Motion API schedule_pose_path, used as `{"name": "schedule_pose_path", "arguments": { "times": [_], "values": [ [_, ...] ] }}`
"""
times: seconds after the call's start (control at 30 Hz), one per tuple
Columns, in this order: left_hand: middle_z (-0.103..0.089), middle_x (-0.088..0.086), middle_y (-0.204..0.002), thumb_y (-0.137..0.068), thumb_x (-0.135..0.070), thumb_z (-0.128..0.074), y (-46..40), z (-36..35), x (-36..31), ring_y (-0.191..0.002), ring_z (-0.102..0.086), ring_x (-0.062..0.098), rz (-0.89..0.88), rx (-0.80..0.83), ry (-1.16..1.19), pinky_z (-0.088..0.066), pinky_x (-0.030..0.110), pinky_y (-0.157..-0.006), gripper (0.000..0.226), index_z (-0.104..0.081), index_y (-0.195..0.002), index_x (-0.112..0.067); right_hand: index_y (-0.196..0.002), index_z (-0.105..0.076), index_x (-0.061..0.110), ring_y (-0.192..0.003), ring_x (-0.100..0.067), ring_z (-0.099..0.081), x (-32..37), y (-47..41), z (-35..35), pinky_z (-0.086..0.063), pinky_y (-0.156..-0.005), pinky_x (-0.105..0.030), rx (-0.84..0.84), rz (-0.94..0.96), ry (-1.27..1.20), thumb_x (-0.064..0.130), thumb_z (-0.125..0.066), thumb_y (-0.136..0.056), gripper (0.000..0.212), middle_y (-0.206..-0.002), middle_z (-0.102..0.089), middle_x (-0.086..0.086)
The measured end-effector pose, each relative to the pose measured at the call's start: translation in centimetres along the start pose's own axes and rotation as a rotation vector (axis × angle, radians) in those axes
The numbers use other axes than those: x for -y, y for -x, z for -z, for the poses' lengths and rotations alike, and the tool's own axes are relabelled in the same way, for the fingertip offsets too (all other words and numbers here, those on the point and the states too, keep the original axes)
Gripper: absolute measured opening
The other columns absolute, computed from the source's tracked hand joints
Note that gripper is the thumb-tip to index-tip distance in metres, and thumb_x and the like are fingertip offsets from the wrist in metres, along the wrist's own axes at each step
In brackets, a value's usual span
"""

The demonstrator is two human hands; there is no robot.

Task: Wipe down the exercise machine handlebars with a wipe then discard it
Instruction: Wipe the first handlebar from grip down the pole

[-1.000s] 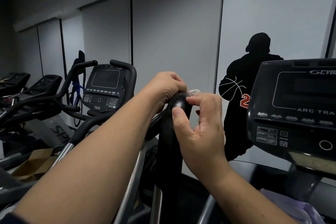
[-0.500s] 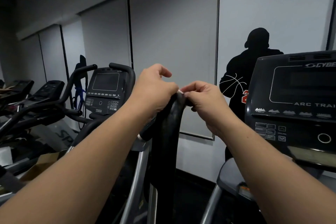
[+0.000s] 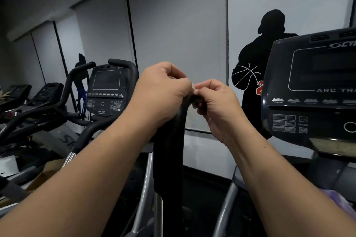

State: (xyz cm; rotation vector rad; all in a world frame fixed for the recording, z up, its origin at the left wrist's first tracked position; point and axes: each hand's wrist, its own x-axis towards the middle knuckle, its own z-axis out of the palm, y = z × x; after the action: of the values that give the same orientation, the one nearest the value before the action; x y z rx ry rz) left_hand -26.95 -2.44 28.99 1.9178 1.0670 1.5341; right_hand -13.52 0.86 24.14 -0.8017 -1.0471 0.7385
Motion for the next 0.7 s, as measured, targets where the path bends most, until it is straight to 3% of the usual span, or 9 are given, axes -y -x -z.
{"name": "schedule_pose_path", "arguments": {
  "times": [0.13, 0.23, 0.33, 0.7],
  "values": [
    [-0.076, 0.002, -0.074, -0.075, -0.012, -0.073, 0.0, 0.0, 0.3, -0.065, -0.068, 0.016, 0.001, -0.01, 0.016, -0.06, 0.038, -0.071, 0.008, -0.074, -0.081, -0.016, -0.073, -0.06, 0.016, -0.054, -0.016, -0.043, -0.7, 0.4, 0.2, -0.031, -0.048, -0.024, -0.028, -0.028, 0.05, -0.001, -0.055, -0.083, 0.02, -0.07, -0.063, -0.015],
    [-0.074, 0.001, -0.069, -0.079, -0.008, -0.071, 0.0, -0.1, 0.4, -0.057, -0.063, 0.01, 0.001, -0.016, 0.014, -0.058, 0.03, -0.059, 0.007, -0.075, -0.08, -0.014, -0.076, -0.06, 0.015, -0.056, -0.016, -0.045, -0.9, 0.6, 0.2, -0.033, -0.047, -0.021, -0.042, 0.008, 0.039, -0.004, -0.055, -0.083, 0.021, -0.073, -0.062, -0.016],
    [-0.071, -0.002, -0.062, -0.079, -0.008, -0.072, 0.0, -0.2, 0.4, -0.051, -0.061, 0.009, 0.011, -0.014, 0.036, -0.053, 0.022, -0.051, 0.005, -0.074, -0.08, -0.011, -0.079, -0.061, 0.015, -0.049, -0.01, -0.049, -1.3, 1.1, -0.2, -0.034, -0.045, -0.017, -0.038, 0.053, 0.054, -0.008, -0.053, -0.084, 0.025, -0.064, -0.064, -0.008],
    [-0.073, 0.001, -0.069, -0.08, -0.011, -0.07, -0.1, -0.2, 0.6, -0.056, -0.061, 0.01, 0.007, -0.034, 0.032, -0.054, 0.025, -0.058, 0.006, -0.075, -0.079, -0.014, -0.077, -0.052, 0.013, -0.046, -0.013, -0.047, -3.3, 1.9, -0.9, -0.041, -0.049, -0.028, -0.082, -0.052, -0.073, -0.007, -0.058, -0.087, 0.024, -0.056, -0.056, 0.001]
  ]
}}
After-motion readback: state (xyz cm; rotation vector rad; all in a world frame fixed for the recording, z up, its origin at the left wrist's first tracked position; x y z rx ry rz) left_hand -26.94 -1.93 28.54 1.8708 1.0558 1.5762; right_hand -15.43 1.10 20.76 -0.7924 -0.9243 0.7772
